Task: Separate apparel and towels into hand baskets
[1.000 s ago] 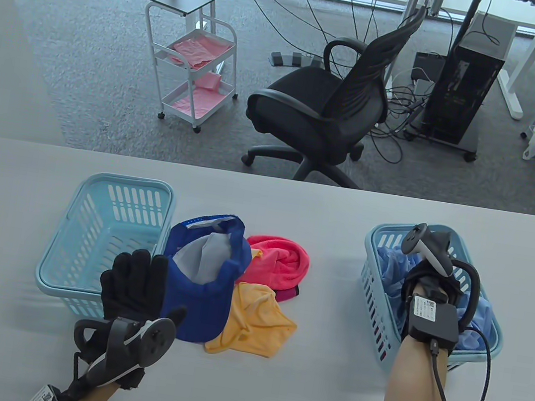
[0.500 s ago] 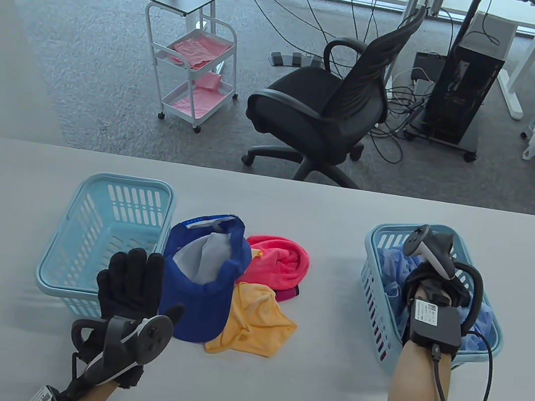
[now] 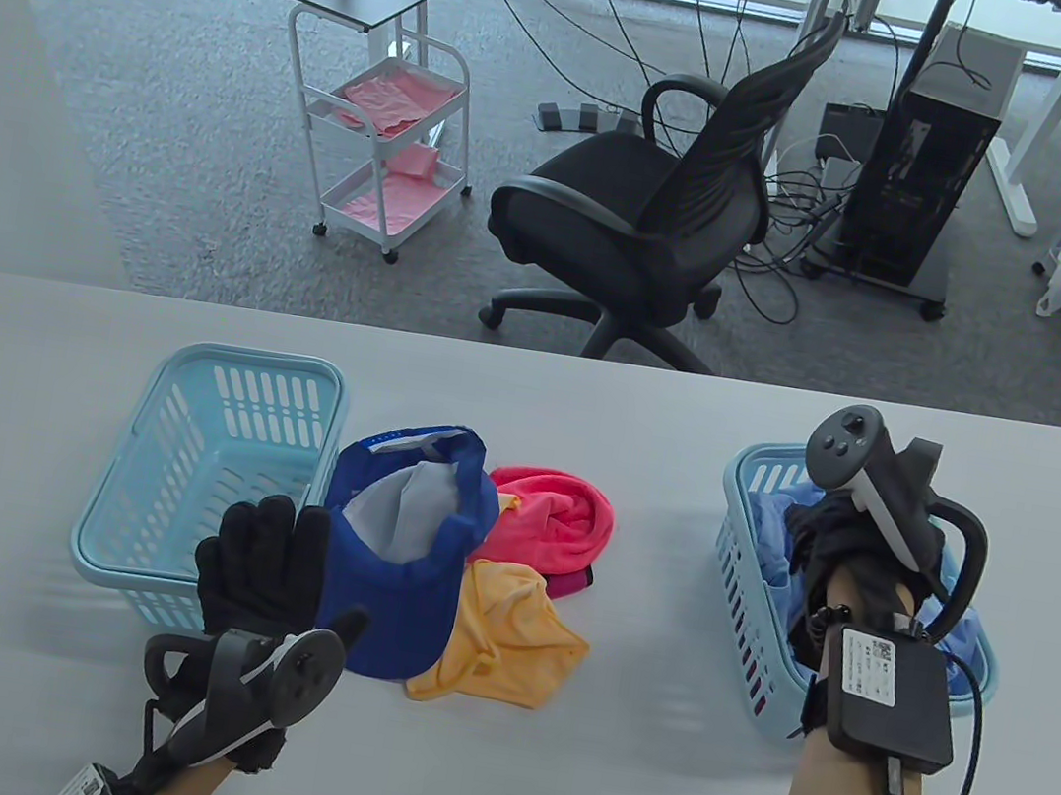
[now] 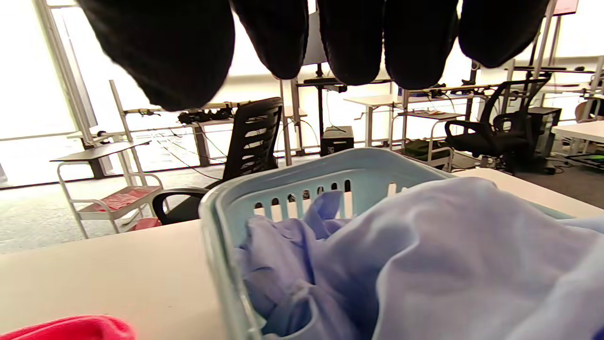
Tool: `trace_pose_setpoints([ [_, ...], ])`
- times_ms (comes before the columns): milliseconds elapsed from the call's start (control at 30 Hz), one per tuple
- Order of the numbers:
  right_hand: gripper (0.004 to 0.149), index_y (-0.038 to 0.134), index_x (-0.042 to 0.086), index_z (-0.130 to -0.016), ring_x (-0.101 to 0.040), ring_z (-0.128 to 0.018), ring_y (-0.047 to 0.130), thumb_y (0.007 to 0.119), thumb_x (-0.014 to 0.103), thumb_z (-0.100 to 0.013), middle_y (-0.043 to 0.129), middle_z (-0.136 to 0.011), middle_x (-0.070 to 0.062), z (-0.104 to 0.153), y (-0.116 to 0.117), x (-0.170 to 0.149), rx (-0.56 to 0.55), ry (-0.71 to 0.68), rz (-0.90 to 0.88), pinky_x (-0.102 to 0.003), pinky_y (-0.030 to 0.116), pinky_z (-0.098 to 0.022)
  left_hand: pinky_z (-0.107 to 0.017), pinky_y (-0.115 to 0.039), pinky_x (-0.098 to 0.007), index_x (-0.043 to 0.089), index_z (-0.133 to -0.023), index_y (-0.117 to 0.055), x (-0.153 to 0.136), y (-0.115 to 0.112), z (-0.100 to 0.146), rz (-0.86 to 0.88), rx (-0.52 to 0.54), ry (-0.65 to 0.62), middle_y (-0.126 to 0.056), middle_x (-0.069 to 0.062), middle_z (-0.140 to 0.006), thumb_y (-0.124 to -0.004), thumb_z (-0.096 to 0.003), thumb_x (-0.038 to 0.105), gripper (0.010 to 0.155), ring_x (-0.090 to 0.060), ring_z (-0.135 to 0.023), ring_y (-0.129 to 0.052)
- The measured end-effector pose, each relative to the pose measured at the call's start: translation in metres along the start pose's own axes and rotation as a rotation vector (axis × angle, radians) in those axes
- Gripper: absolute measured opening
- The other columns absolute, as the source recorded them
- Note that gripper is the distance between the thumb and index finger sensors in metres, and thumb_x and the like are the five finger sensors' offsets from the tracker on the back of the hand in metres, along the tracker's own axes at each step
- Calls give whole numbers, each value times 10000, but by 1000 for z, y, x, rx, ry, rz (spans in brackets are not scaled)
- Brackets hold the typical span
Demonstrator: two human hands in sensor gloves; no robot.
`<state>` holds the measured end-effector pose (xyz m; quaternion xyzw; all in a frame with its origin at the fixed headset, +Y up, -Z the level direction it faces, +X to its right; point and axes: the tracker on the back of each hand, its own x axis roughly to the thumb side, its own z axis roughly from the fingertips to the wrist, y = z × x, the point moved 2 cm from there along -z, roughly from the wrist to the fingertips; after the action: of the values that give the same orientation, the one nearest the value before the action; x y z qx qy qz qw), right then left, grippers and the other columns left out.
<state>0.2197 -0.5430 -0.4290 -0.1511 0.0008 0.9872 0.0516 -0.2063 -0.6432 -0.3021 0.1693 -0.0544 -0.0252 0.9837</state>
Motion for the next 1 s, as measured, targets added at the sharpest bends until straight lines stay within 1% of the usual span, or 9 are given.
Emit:
trace_pose_setpoints([
  [133,687,647,155,-964,-534,-882,713,854,410,-360,648,-991,-236,29,-3,36,-65,-94,5,-678,654,-634,-729,-452,-724,106,-1139,-250,-1,-1,0,18,-6,-3,-305,-308,-1176,-622,-474,627,923,-637,-1052,-430],
  [200,681,653,154,-961,-531,-877,723,851,412,-363,657,-987,-232,42,-1,51,-92,-132,-26,-675,659,-632,-730,-451,-722,107,-1139,-250,-1,0,-1,31,-7,-9,-303,-307,-1176,-621,-475,627,921,-634,-1053,-429],
  [267,680,653,151,-962,-532,-877,722,849,411,-365,659,-986,-233,55,5,68,-103,-168,-76,-675,660,-631,-729,-453,-723,107,-1139,-253,-3,2,0,43,-2,-3,-305,-309,-1175,-621,-474,627,921,-635,-1053,-430],
  [400,676,656,149,-960,-529,-873,729,845,415,-367,664,-983,-231,72,21,89,-108,-218,-127,-673,663,-630,-728,-456,-722,105,-1139,-258,-3,3,1,66,-7,-12,-323,-310,-1175,-621,-476,626,918,-636,-1051,-438],
  [567,676,656,144,-960,-530,-868,735,843,415,-370,668,-981,-231,90,43,105,-130,-259,-128,-671,666,-628,-726,-457,-724,103,-1139,-259,3,4,2,55,-2,-34,-319,-318,-1172,-622,-475,626,919,-637,-1049,-440],
  [667,679,652,143,-962,-528,-869,735,840,419,-371,669,-980,-230,95,53,110,-134,-281,-123,-670,669,-627,-727,-457,-723,105,-1139,-264,5,8,3,62,10,-42,-318,-318,-1172,-622,-476,626,916,-636,-1050,-439],
  [833,675,657,141,-960,-528,-868,737,839,420,-373,670,-980,-233,106,67,119,-142,-316,-179,-669,670,-626,-727,-459,-722,107,-1139,-277,7,11,4,65,23,-50,-321,-318,-1171,-622,-477,625,909,-635,-1049,-442],
  [1000,676,656,137,-961,-529,-865,740,836,424,-376,673,-978,-232,110,79,124,-132,-331,-243,-668,672,-624,-728,-458,-722,106,-1140,-283,7,10,4,75,26,-46,-320,-318,-1172,-621,-477,624,907,-635,-1050,-442],
])
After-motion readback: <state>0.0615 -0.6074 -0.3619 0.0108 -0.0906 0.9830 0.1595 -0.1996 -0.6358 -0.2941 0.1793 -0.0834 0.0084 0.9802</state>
